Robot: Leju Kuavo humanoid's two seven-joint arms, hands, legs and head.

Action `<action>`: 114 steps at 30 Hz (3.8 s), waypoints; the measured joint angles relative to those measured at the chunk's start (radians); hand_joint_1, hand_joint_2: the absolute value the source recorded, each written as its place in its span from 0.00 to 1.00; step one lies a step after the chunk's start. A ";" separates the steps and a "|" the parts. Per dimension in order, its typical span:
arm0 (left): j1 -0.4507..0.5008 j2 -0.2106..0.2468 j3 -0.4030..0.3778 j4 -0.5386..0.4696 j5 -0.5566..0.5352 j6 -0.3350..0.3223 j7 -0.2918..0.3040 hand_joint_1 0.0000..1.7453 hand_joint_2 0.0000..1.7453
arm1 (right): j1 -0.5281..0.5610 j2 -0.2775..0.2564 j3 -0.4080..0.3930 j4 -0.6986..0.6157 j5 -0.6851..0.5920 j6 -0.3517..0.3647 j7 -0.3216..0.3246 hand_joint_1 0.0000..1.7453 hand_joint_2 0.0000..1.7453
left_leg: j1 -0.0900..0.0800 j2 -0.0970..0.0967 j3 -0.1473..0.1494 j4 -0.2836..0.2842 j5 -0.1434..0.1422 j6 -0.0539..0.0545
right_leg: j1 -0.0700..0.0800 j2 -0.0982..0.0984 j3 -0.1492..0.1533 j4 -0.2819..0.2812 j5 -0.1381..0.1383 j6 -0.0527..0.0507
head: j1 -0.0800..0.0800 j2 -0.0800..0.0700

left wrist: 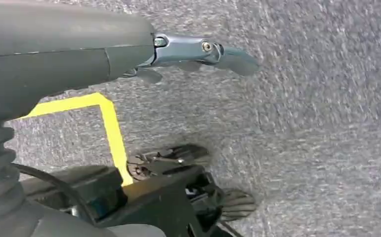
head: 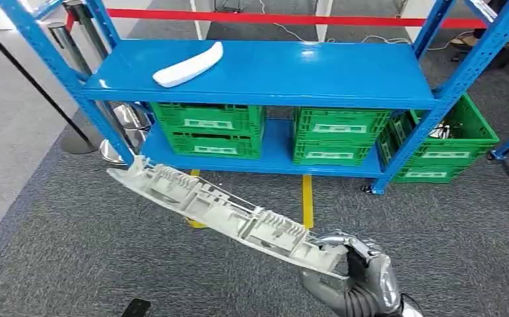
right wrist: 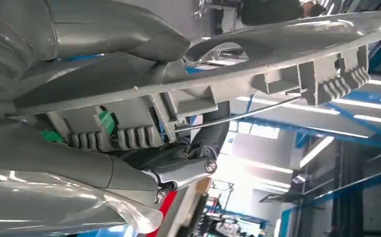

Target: Take the parts from the cabinet and place them on the table.

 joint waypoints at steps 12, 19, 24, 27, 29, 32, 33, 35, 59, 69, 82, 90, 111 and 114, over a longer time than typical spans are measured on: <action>0.005 -0.003 0.018 0.000 0.006 -0.008 -0.012 0.00 1.00 | -0.019 0.000 0.005 0.032 0.017 0.010 0.000 1.00 1.00 | -0.012 -0.086 -0.181 0.017 0.147 0.029 | 0.020 0.160 0.168 0.008 -0.121 -0.029 | 0.002 0.000; 0.012 -0.001 0.019 0.002 -0.001 -0.009 -0.012 0.00 1.00 | -0.024 0.006 0.008 0.040 0.022 0.012 0.000 1.00 1.00 | -0.010 -0.055 -0.235 0.106 0.066 -0.010 | 0.009 0.087 0.159 -0.064 -0.106 -0.047 | -0.006 0.000; 0.009 -0.001 0.019 0.002 -0.002 -0.010 -0.012 0.00 1.00 | -0.025 0.006 0.008 0.042 0.022 0.012 -0.001 1.00 1.00 | 0.027 -0.032 -0.239 0.324 0.015 -0.043 | 0.007 0.015 0.098 -0.028 -0.079 -0.036 | -0.008 0.000; 0.008 0.000 0.019 0.002 -0.006 -0.011 -0.012 0.00 1.00 | -0.025 0.006 0.008 0.042 0.023 0.013 0.000 1.00 1.00 | 0.031 0.021 -0.078 0.081 0.056 -0.044 | 0.005 -0.019 0.072 -0.006 -0.076 -0.028 | -0.008 0.000; 0.008 0.000 0.020 0.003 -0.011 -0.012 -0.012 0.00 1.00 | -0.027 0.008 0.008 0.042 0.026 0.015 -0.001 1.00 1.00 | 0.016 0.023 -0.061 0.039 0.044 -0.026 | 0.008 -0.040 0.064 -0.003 -0.063 -0.008 | -0.007 0.000; 0.017 0.002 0.021 0.003 -0.011 -0.012 -0.012 0.00 1.00 | -0.028 0.013 0.008 0.041 0.030 0.018 -0.001 1.00 1.00 | 0.015 -0.003 -0.071 0.017 0.070 0.007 | 0.000 -0.045 0.058 -0.009 -0.059 0.015 | -0.008 0.000; 0.016 0.001 0.021 0.003 -0.012 -0.014 -0.013 0.00 1.00 | -0.029 0.013 0.008 0.042 0.032 0.021 0.000 1.00 1.00 | 0.017 -0.011 -0.076 0.006 0.073 0.012 | -0.007 0.022 0.045 0.003 -0.090 0.016 | -0.006 0.000; 0.012 0.002 0.021 0.003 -0.016 -0.018 -0.013 0.00 1.00 | -0.028 0.013 0.008 0.041 0.034 0.025 -0.001 1.00 1.00 | 0.015 -0.026 -0.100 0.006 0.088 0.028 | -0.005 0.073 0.001 0.130 -0.190 0.013 | 0.000 0.000; 0.018 0.007 0.023 0.003 -0.044 -0.036 -0.018 0.00 1.00 | -0.016 0.022 0.006 0.041 0.035 0.034 -0.001 1.00 1.00 | -0.004 0.036 -0.106 0.058 0.071 -0.005 | 0.000 -0.035 0.113 -0.003 -0.110 -0.006 | -0.014 0.000; 0.015 0.004 0.023 0.003 -0.054 -0.046 -0.016 0.00 1.00 | -0.019 0.024 0.007 0.044 0.054 0.044 -0.001 1.00 1.00 | -0.005 -0.063 -0.116 0.017 0.097 0.038 | 0.002 0.080 -0.039 0.291 -0.231 0.013 | -0.009 0.000; 0.011 0.002 0.023 0.003 -0.058 -0.051 -0.018 0.00 1.00 | -0.026 0.029 0.008 0.043 0.059 0.048 -0.001 1.00 1.00 | 0.011 -0.040 -0.254 0.267 -0.013 -0.028 | -0.005 0.061 0.077 0.011 -0.087 -0.020 | -0.027 0.000; 0.002 0.000 0.023 0.003 -0.073 -0.044 -0.018 0.00 1.00 | -0.026 0.035 0.007 0.043 0.076 0.062 -0.001 1.00 1.00 | -0.001 0.058 -0.139 0.061 0.081 -0.009 | 0.003 -0.029 0.081 0.009 -0.096 0.000 | -0.029 0.000; 0.008 -0.002 0.024 0.003 -0.096 -0.034 -0.010 0.00 1.00 | -0.026 0.042 0.007 0.041 0.090 0.063 -0.001 1.00 1.00 | -0.004 -0.063 -0.198 0.140 0.048 -0.005 | -0.003 0.097 0.065 0.005 -0.074 -0.022 | -0.032 0.000; 0.004 -0.003 0.024 0.003 -0.096 -0.034 -0.010 0.00 1.00 | -0.025 0.044 0.007 0.041 0.090 0.063 -0.001 1.00 1.00 | 0.014 -0.036 -0.303 0.358 -0.039 -0.024 | -0.001 0.052 0.067 0.005 -0.079 -0.025 | -0.031 0.000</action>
